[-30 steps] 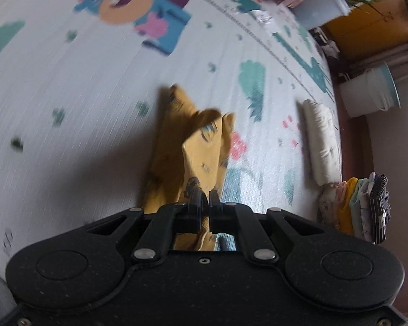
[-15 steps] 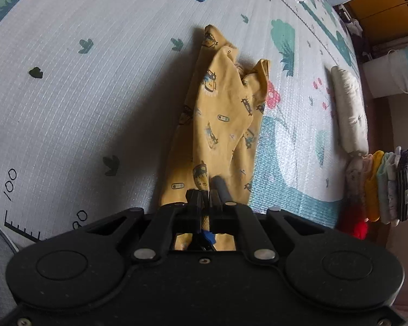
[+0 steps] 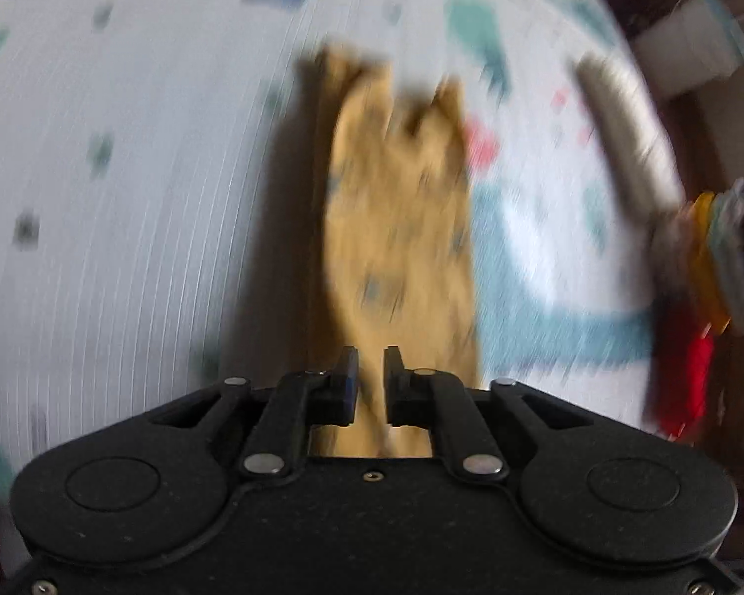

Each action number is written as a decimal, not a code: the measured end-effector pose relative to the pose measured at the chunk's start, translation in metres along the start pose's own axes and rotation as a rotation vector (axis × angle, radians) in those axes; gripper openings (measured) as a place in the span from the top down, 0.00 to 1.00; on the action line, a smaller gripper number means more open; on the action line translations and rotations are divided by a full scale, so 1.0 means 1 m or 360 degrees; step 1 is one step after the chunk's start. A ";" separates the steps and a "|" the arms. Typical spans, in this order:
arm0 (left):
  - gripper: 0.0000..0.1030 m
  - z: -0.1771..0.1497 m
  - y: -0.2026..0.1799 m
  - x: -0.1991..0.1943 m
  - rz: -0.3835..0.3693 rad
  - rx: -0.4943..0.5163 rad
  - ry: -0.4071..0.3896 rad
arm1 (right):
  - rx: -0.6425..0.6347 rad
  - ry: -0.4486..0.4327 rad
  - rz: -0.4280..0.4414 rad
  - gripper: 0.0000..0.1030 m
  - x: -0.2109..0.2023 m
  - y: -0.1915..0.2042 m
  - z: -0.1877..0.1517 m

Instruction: Fold clothes

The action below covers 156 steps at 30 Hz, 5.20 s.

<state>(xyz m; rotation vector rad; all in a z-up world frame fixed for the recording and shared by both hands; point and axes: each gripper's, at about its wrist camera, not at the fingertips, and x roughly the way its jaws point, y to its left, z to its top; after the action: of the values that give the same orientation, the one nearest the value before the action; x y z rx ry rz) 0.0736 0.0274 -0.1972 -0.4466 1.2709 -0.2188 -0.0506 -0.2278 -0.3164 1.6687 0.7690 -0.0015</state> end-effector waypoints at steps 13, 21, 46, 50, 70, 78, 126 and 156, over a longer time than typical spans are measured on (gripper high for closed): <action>0.58 0.154 0.010 0.077 -0.0023 0.0225 0.0059 | -0.0198 0.0044 -0.0081 0.91 -0.017 0.002 0.004; 0.93 0.153 0.036 0.102 -0.0314 -0.0038 -0.0002 | -0.0255 0.0003 -0.0127 0.91 -0.030 0.002 0.017; 0.92 0.151 0.062 0.113 -0.0343 -0.0058 -0.0065 | -0.1119 0.0178 -0.0580 0.86 -0.021 0.035 -0.037; 0.92 0.153 0.060 0.106 -0.0325 0.0010 -0.0103 | -0.1329 0.0202 -0.0640 0.85 -0.021 0.046 -0.043; 0.92 0.147 0.069 0.121 -0.0424 0.0110 -0.0017 | -0.1638 0.0227 -0.0689 0.57 0.076 0.101 0.026; 0.92 0.147 0.073 0.124 -0.0447 0.0097 -0.0022 | -0.1772 0.0313 -0.0474 0.95 0.073 0.114 0.016; 0.78 0.129 0.060 0.116 -0.0418 0.0182 -0.0119 | -0.3366 0.1156 -0.0893 0.79 0.012 0.054 -0.140; 0.77 0.073 0.018 0.096 -0.0374 0.0821 -0.0078 | -0.2744 0.0552 -0.0733 0.56 0.026 0.090 -0.096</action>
<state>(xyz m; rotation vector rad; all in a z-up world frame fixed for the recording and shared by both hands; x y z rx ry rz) 0.1692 0.0201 -0.2725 -0.1525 1.0624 -0.7110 -0.0262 -0.1349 -0.2230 -0.1609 0.9234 0.4945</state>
